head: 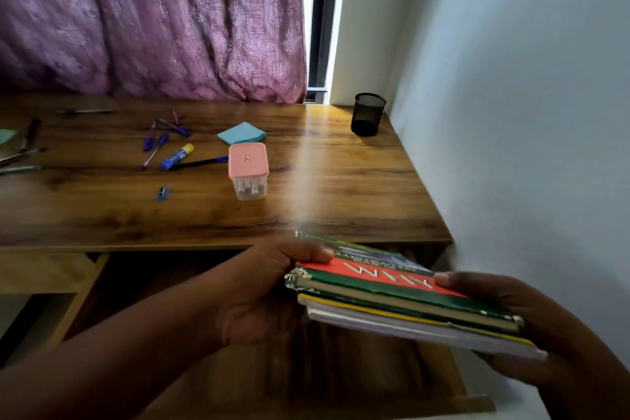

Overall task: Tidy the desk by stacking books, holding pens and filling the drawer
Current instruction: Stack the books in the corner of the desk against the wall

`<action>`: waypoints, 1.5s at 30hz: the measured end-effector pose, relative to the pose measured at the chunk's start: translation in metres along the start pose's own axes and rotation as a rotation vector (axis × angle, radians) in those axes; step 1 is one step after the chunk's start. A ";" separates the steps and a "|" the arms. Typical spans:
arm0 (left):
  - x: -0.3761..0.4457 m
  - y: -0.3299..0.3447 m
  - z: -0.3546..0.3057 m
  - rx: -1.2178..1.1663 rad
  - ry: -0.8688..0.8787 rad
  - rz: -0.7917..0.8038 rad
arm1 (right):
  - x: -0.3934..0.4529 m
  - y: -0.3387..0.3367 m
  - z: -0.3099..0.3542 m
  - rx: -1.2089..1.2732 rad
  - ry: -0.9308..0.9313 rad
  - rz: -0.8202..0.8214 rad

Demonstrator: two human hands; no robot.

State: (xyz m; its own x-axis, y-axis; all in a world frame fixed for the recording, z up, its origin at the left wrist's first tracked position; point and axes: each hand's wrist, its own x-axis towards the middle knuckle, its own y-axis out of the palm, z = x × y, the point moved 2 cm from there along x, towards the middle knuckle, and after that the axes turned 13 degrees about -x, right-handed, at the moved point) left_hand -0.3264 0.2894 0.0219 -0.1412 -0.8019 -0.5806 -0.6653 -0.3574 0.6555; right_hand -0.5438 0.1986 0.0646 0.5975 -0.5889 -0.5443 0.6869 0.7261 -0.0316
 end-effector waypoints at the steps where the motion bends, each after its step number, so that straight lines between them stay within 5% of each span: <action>1: -0.003 -0.003 0.003 -0.014 -0.012 -0.006 | -0.006 0.004 -0.002 0.023 0.000 -0.010; 6: 0.013 -0.027 0.020 -0.022 -0.066 -0.084 | 0.044 -0.009 -0.064 0.009 0.275 0.089; 24: 0.149 -0.111 0.070 0.393 0.254 -0.328 | 0.171 -0.010 -0.120 -0.415 0.140 -0.315; 28: 0.164 -0.123 0.079 0.544 0.145 -0.361 | 0.186 -0.002 -0.123 -0.553 0.168 -0.327; 32: 0.165 -0.122 0.077 0.651 0.098 -0.363 | 0.201 -0.005 -0.139 -0.948 0.220 -0.307; 39: 0.157 -0.130 0.065 1.271 0.007 -0.419 | 0.190 -0.003 -0.156 -1.208 0.247 -0.343; 45: 0.150 -0.139 0.076 1.321 0.062 -0.363 | 0.182 0.000 -0.161 -1.273 0.207 -0.343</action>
State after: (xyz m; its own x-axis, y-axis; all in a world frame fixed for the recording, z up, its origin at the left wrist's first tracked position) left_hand -0.3113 0.2555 -0.1926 0.1990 -0.7946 -0.5737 -0.8596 0.1397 -0.4916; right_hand -0.5013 0.1488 -0.1699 0.3223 -0.8251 -0.4640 -0.1413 0.4427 -0.8854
